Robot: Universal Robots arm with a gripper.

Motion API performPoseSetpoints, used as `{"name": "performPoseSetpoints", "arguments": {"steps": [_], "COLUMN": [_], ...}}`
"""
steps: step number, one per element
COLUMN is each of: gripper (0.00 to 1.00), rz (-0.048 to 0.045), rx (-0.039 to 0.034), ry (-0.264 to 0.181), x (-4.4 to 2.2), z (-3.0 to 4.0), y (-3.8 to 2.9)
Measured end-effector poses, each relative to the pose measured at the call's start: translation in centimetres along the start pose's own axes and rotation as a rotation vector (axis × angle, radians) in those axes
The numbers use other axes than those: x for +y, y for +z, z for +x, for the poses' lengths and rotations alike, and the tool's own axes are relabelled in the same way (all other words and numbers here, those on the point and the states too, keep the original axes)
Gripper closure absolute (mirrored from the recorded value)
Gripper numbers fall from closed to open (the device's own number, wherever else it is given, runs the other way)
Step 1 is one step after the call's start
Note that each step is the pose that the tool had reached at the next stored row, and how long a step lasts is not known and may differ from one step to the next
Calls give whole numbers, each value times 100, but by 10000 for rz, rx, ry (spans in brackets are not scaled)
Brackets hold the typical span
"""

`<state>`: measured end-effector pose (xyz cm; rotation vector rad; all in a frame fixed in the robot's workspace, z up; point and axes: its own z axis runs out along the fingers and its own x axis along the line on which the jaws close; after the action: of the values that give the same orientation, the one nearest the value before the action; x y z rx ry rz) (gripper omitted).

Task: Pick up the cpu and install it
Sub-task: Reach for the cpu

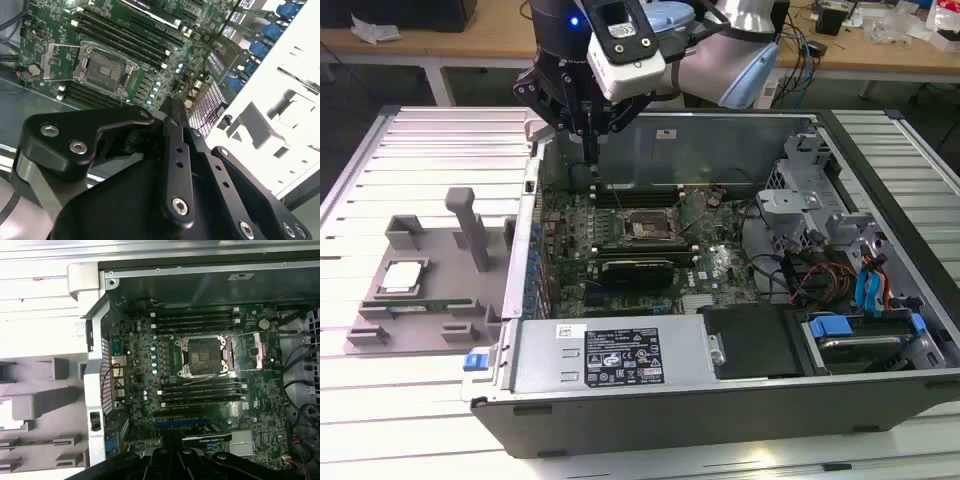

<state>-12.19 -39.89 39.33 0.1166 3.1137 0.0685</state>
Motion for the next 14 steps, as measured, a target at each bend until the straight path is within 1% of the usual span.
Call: {"name": "performPoseSetpoints", "arguments": {"steps": [2,3,5,8,10,11,13,14], "gripper": [89,89,89,89,89,89,89,89], "rz": [0,-1,-1,1,0,0,0,0], "rx": [0,0,-1,0,-1,0,-1,-1], "ry": [0,-1,1,-1,0,0,1,1], "x": [-9,-13,-17,-24,-32,-38,-40,-43], "z": [128,171,241,322,441,520,551,590], "y": [-3,-4,-6,-9,-11,-14,-14,-15]}}
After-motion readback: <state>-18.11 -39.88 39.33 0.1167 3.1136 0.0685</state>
